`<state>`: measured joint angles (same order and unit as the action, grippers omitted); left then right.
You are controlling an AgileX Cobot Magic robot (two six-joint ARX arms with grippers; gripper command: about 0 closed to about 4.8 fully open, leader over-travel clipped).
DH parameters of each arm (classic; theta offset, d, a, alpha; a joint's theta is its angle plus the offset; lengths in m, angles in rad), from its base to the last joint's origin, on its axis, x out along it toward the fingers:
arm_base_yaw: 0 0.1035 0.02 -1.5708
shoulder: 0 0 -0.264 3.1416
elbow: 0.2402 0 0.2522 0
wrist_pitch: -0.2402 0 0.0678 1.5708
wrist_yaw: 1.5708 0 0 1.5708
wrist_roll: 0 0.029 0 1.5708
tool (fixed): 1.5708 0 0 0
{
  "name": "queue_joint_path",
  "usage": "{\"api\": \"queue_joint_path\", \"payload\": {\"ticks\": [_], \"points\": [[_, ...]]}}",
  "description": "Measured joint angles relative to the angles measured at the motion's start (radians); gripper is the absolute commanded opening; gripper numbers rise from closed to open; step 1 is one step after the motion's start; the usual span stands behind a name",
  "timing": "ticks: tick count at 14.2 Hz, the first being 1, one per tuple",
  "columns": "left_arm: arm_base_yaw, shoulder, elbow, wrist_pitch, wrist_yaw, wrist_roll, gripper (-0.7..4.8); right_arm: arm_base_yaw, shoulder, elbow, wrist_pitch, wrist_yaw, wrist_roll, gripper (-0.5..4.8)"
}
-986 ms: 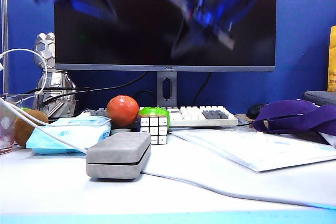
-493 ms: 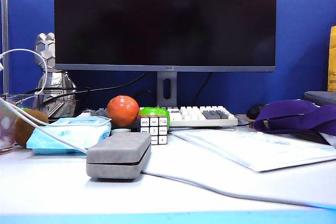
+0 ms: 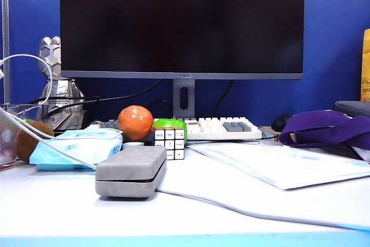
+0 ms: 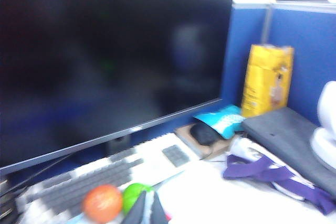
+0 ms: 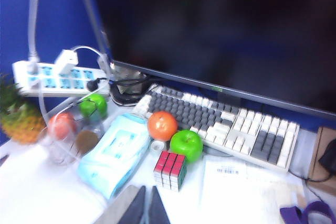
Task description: Pick up the glasses, fold the temples of the glasses, place the glasses into the glasses case, and finally close the glasses case.
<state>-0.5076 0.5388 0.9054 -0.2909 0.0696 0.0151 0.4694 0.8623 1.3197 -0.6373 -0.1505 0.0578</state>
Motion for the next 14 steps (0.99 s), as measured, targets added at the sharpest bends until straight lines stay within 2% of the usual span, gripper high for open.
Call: {"api": "queue_joint_path", "payload": {"ticks": [2,5,7,8,9,12,14], "points": [[0.0,-0.068,0.0,-0.097,-0.006,0.006,-0.05,0.0,-0.1,-0.123,0.015,0.0,-0.006,-0.05],[0.0,-0.19,-0.003,-0.286,-0.063,0.01,-0.05,0.0,-0.286,-0.476,0.13,0.001,-0.006,-0.05],[0.0,-0.244,-0.084,-0.299,-0.071,-0.002,-0.05,0.0,-0.396,-0.735,0.275,0.056,0.003,-0.05],[0.0,-0.273,-0.173,-0.306,-0.07,-0.01,-0.05,0.0,-0.446,-0.869,0.338,0.129,0.018,-0.05],[0.0,-0.281,-0.22,-0.311,-0.07,-0.011,-0.05,0.0,-0.478,-0.93,0.36,0.176,0.02,-0.05],[0.0,-0.302,-0.426,-0.171,-0.069,-0.017,-0.05,0.0,-0.547,-1.094,0.397,0.282,0.024,-0.05],[0.0,-0.302,-0.55,-0.002,-0.062,-0.054,-0.06,0.0,-0.555,-1.151,0.365,0.27,0.048,-0.05]]}}
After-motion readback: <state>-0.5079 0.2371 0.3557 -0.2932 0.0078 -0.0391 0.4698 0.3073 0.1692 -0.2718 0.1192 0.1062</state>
